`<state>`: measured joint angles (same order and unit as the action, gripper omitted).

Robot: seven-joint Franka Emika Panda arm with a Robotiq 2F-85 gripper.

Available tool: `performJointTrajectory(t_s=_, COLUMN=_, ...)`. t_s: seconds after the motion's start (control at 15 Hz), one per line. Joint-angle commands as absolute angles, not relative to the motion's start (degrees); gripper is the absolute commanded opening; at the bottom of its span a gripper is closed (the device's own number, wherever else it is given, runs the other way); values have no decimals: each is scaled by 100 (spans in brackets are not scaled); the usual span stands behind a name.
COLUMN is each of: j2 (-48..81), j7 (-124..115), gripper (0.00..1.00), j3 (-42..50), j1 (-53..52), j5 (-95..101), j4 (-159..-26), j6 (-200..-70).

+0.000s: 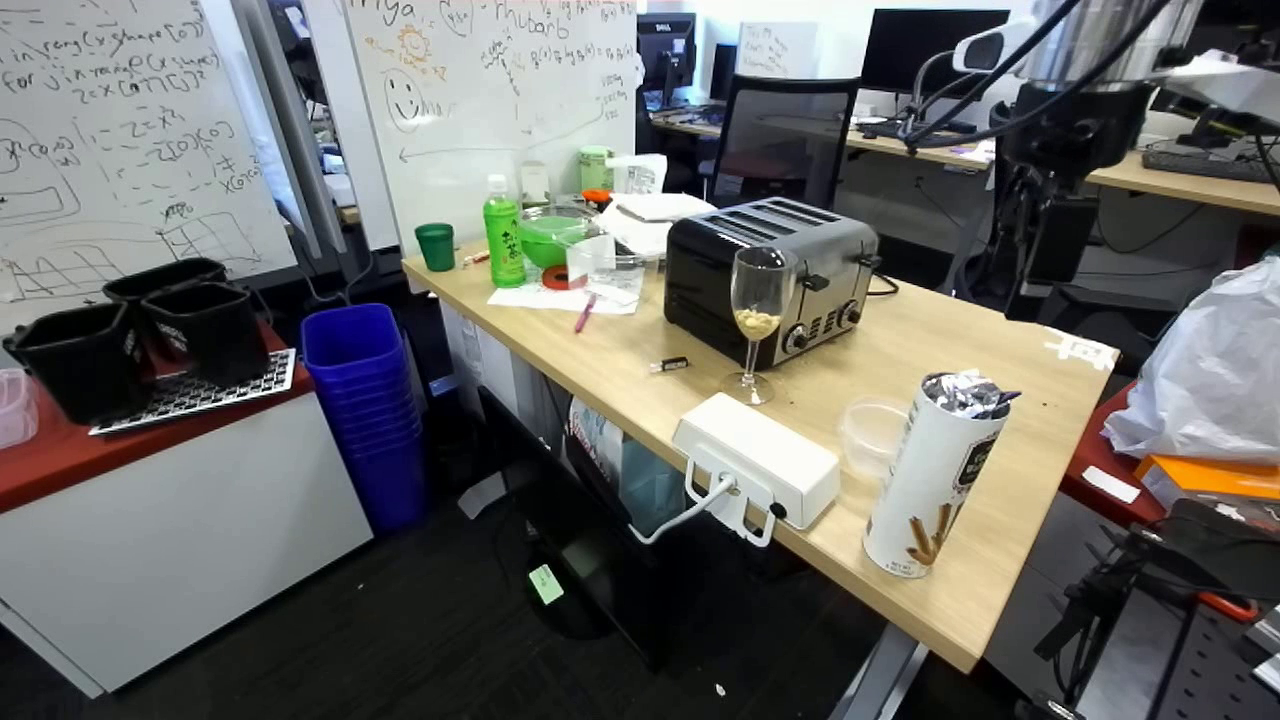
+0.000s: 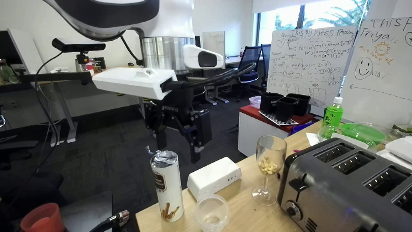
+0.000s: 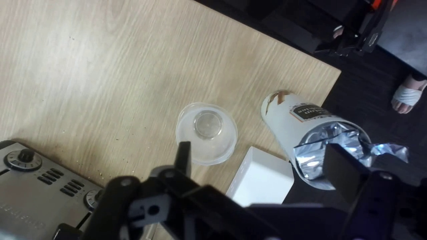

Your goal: Move the white container to the right side of the toaster

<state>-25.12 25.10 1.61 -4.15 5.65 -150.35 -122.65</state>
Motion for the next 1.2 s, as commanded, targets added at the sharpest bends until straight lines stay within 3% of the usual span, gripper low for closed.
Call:
performJointTrajectory(t_s=0.0, j2=-2519, j7=2492, gripper=100, j3=202, j1=-458, j5=611, j4=-15039, j6=-12251)
performJointTrajectory(t_s=1.13, j2=-2435, j7=3523, gripper=100, j3=141, j1=-1638, j5=-479, j4=-15740, j6=-13037)
